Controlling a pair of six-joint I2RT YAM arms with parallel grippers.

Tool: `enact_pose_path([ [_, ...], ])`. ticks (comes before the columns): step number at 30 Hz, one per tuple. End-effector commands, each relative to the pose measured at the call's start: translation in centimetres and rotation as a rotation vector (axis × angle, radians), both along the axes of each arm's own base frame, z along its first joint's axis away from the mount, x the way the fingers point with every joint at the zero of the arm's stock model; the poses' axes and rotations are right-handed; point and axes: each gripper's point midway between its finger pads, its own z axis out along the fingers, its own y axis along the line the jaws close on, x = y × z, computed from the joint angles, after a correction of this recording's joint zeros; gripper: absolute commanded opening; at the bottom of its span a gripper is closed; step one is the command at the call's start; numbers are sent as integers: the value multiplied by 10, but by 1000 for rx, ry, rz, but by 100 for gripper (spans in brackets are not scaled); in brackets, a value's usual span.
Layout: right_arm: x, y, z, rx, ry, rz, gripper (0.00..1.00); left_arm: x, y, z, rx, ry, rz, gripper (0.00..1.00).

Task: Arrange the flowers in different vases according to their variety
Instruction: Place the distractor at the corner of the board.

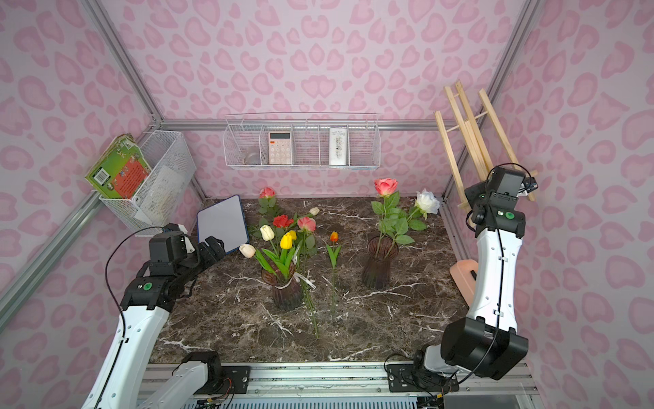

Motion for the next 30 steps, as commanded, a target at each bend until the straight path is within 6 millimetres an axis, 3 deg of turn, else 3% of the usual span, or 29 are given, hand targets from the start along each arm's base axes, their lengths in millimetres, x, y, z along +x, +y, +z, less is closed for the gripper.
enact_pose_path([
  [1,0,-14,-29,21,73,-83,0,10,-2,-6,-15,-11,-10,92],
  [7,8,-23,-97,45,239,-121,0,27,-6,-42,-56,56,-5,92],
  [14,32,-9,-159,103,342,-18,0,50,-7,-88,-84,174,-3,92],
  [17,42,-2,-178,110,371,22,13,62,-9,-107,-94,233,-4,92],
  [20,50,4,-184,105,359,67,45,75,-9,-120,-90,312,-7,91],
  [25,45,6,-165,61,307,83,72,99,-10,-143,-94,399,-27,89],
  [28,40,7,-141,8,266,93,82,113,-9,-156,-77,441,-40,87],
  [30,36,13,-127,-17,241,120,84,120,-7,-163,-51,472,-39,85],
])
